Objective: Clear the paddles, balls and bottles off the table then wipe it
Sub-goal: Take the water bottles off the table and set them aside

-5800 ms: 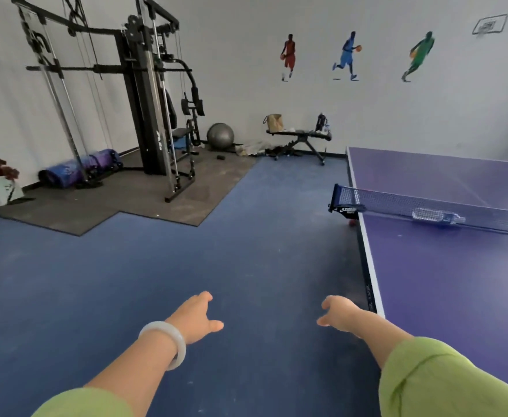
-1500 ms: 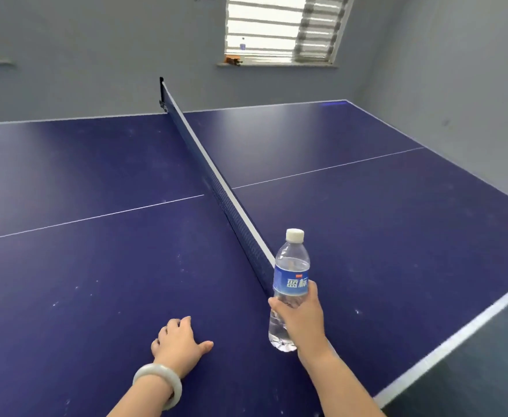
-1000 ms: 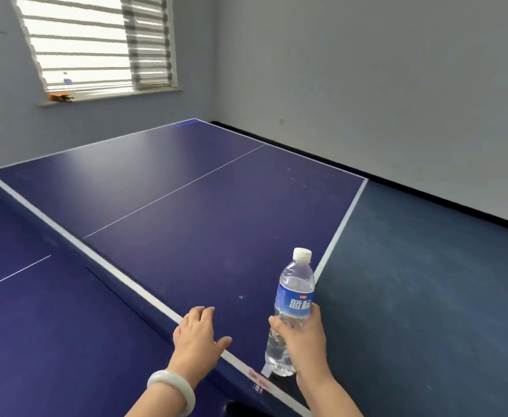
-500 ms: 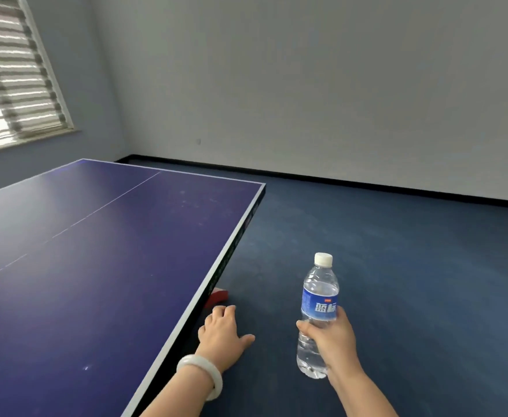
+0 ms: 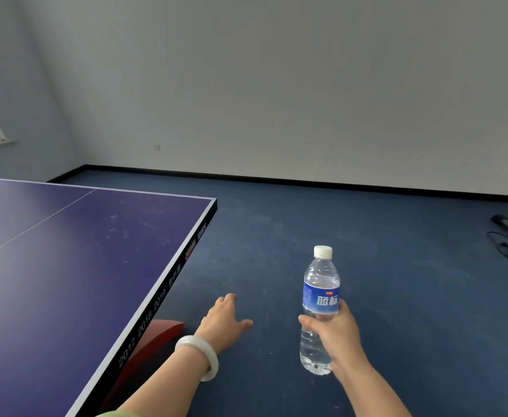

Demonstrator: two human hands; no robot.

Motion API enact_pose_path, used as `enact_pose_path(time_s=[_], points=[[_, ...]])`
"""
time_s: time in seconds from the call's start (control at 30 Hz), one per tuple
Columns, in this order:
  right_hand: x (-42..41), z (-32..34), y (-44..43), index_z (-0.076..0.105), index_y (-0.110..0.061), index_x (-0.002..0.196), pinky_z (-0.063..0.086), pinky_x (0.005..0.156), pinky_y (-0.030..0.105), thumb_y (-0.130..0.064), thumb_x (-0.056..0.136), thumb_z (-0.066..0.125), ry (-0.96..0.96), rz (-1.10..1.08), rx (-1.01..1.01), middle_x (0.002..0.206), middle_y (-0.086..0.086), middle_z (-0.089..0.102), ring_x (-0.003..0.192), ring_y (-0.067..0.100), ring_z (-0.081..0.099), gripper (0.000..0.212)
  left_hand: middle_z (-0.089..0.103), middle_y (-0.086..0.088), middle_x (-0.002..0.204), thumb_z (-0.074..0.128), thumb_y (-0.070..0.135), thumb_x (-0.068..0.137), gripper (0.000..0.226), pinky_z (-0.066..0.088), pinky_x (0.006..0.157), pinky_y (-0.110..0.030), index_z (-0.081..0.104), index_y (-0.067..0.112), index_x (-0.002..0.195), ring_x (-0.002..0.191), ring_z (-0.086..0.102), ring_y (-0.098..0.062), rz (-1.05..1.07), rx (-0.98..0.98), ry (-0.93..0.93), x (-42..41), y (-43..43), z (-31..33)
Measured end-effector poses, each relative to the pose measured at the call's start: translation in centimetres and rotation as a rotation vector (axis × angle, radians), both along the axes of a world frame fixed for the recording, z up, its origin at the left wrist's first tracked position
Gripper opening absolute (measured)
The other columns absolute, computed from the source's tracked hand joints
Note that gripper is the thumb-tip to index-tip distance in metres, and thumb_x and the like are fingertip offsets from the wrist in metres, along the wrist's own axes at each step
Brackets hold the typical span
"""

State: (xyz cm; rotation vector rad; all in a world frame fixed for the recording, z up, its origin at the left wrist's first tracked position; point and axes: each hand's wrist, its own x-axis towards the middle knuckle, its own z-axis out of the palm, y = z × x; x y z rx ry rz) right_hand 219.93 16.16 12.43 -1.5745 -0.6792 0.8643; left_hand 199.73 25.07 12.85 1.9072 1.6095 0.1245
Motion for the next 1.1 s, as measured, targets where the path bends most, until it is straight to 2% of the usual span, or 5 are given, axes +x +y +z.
enact_pose_path(time_s=[0.2,0.37,0.6,0.83,1.1], points=[[8.2,0.6,14.8,0.059,-0.011,0.103,0.051,0.065,0.031,0.001,0.066,0.084,-0.059,0.007,-0.022,0.090,0.009,0.071,0.080,0.025,0.069,0.046,0.048,0.003,0.140,0.060,0.045,0.092,0.064,0.030,0.110,-0.042,0.031,0.020,0.144,0.130,0.046,-0.020,-0.053,0.004,0.012,9.8,15.2,-0.3],[15.0,2.6,26.1,0.058,-0.015,0.104,0.055,0.075,0.038,-0.003,0.066,0.086,-0.102,0.000,-0.035,0.091,0.006,0.071,0.082,0.023,0.069,0.049,0.037,-0.002,0.142,0.060,0.043,0.093,0.063,0.035,0.109,-0.039,0.036,0.016,0.144,0.133,0.039,-0.023,-0.088,0.039,-0.020,16.3,27.0,1.2],[21.9,2.8,41.6,0.058,-0.013,0.105,0.049,0.065,0.030,0.001,0.067,0.084,-0.027,0.016,-0.017,0.093,0.006,0.069,0.083,0.021,0.067,0.048,0.040,0.002,0.142,0.056,0.048,0.093,0.060,0.025,0.113,-0.037,0.038,0.019,0.143,0.131,0.044,-0.018,-0.101,0.085,0.090,24.1,41.7,1.8],[28.5,2.5,62.4,0.057,-0.016,0.104,0.054,0.076,0.035,0.000,0.066,0.084,0.003,0.186,-0.007,0.096,0.006,0.069,0.087,0.023,0.068,0.049,0.040,0.002,0.139,0.056,0.047,0.093,0.057,0.027,0.109,-0.036,0.042,0.020,0.141,0.128,0.044,-0.019,0.040,0.054,0.118,29.7,58.2,2.5],[26.7,3.8,84.1,0.055,-0.012,0.106,0.047,0.065,0.028,0.001,0.068,0.083,-0.025,0.457,-0.014,0.097,0.005,0.066,0.086,0.020,0.064,0.048,0.039,-0.001,0.139,0.058,0.046,0.093,0.056,0.033,0.108,-0.037,0.043,0.018,0.139,0.126,0.046,-0.022,0.306,0.013,0.120,27.4,73.3,4.2]])
